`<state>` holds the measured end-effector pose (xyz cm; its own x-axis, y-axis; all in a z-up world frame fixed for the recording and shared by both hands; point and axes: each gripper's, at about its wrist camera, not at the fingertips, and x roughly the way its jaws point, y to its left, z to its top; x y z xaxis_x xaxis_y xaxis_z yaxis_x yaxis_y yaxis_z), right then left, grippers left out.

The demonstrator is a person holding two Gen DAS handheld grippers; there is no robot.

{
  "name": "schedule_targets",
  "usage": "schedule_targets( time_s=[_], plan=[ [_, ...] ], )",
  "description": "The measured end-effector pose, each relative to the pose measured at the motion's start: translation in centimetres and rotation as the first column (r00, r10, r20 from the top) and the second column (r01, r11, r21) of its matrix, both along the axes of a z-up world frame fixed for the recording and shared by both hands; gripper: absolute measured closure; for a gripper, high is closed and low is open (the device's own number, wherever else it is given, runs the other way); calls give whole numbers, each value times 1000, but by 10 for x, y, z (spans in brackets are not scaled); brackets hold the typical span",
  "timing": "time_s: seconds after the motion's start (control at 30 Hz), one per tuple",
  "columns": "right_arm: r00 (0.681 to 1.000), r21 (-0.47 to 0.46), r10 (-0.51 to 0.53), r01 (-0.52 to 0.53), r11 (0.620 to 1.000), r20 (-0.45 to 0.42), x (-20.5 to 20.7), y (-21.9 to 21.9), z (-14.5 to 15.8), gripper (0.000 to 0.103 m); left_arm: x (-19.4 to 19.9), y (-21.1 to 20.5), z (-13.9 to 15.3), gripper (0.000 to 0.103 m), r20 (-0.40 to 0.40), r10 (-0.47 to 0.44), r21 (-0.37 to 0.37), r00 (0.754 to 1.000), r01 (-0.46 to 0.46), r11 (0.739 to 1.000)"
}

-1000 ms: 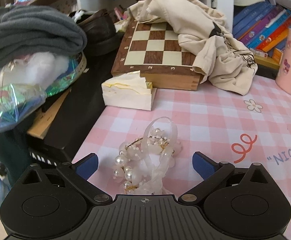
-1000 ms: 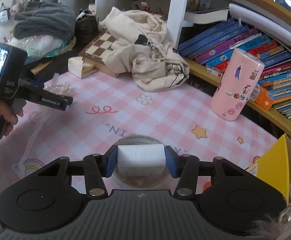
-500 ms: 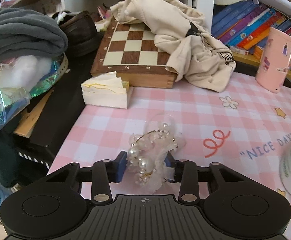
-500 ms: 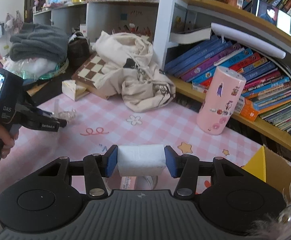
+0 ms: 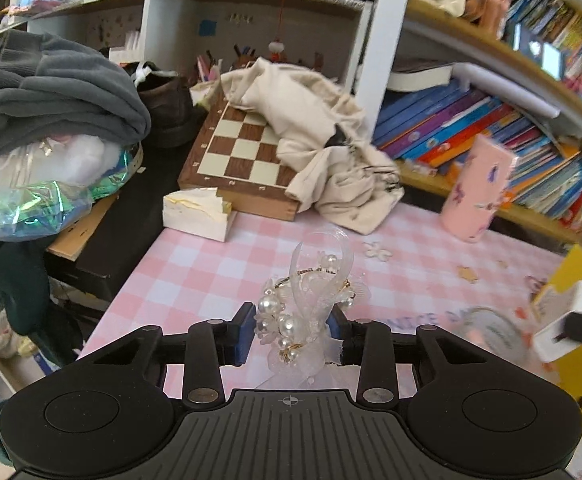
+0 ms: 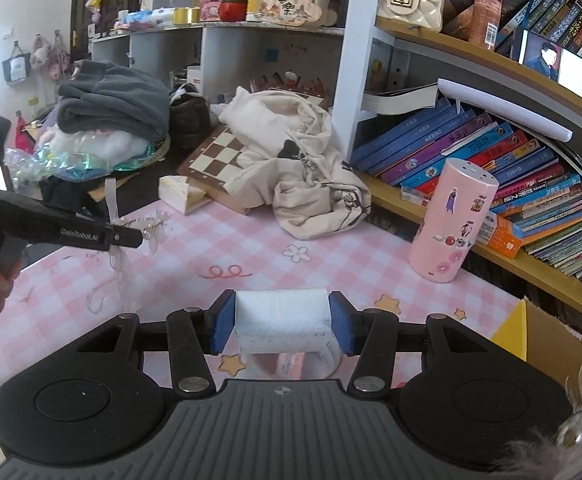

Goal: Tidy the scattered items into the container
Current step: 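Lift the eraser with the right tool while the left tool grasps the pearl ornament, then carry the eraser and pearl ornament in both tools over the yellow box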

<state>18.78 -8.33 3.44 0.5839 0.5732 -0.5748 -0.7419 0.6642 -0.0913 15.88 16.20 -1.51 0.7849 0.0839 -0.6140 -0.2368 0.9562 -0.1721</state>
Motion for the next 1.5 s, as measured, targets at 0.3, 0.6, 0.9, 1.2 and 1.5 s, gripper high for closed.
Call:
schedule_targets(
  time_s=[0.3, 0.6, 0.9, 1.2, 1.5],
  plan=[
    [999, -12, 0, 0, 1000, -33, -33, -14, -5, 56, -44, -24, 18, 68, 31, -40, 9, 999, 40, 999],
    [996, -22, -22, 20, 1000, -83, -66, -29, -12, 56, -88, -37, 33, 68, 64, -65, -11, 996, 66, 998],
    [992, -17, -34, 32, 999, -118, -100, -37, -13, 56, -125, -50, 40, 68, 83, -106, -40, 991, 109, 993],
    [989, -28, -70, 67, 997, -126, -128, -51, -15, 56, -153, -71, 46, 68, 122, -180, -47, 976, 187, 981],
    [985, -44, -134, 130, 991, -110, -152, -77, -14, 56, -163, -105, 40, 68, 136, -275, -88, 952, 289, 953]
  ],
)
